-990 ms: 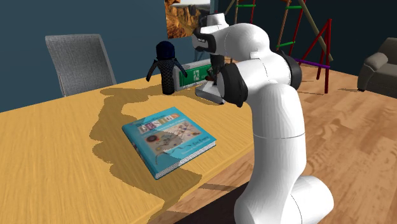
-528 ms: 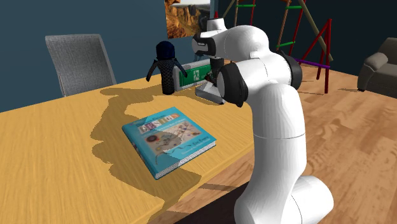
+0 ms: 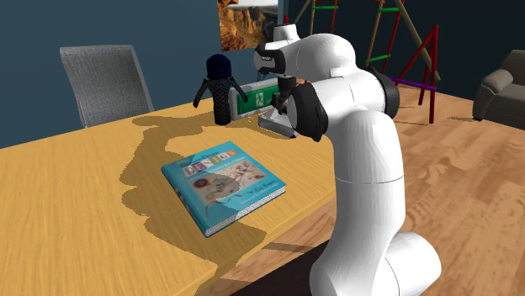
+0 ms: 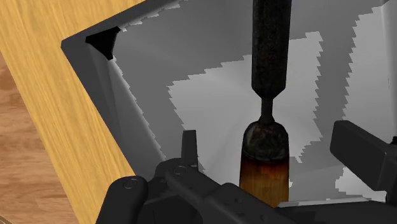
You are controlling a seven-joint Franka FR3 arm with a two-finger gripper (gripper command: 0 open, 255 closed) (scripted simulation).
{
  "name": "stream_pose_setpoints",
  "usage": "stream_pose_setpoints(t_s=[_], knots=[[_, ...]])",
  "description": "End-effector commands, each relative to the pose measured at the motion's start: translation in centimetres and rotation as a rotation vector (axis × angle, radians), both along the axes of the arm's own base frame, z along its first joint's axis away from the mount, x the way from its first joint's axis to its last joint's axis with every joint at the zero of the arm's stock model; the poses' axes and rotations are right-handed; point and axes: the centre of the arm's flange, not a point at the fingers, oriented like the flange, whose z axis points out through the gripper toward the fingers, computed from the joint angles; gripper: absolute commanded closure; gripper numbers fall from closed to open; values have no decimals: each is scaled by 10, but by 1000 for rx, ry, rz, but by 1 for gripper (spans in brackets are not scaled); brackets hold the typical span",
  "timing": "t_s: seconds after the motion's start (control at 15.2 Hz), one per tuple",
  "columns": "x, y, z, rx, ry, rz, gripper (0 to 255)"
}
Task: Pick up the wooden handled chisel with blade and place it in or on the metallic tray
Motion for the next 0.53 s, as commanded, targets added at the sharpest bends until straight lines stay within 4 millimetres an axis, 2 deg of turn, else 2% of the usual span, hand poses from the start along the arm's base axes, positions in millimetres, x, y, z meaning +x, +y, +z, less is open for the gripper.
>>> stream_pose_setpoints(t_s=[0.0,0.07,0.33,0.46], knots=[[0,0,0,0,0,0,0],[0,0,0,0,0,0,0],[-3,8,49,0,0,0,0],[-3,8,49,0,0,0,0]])
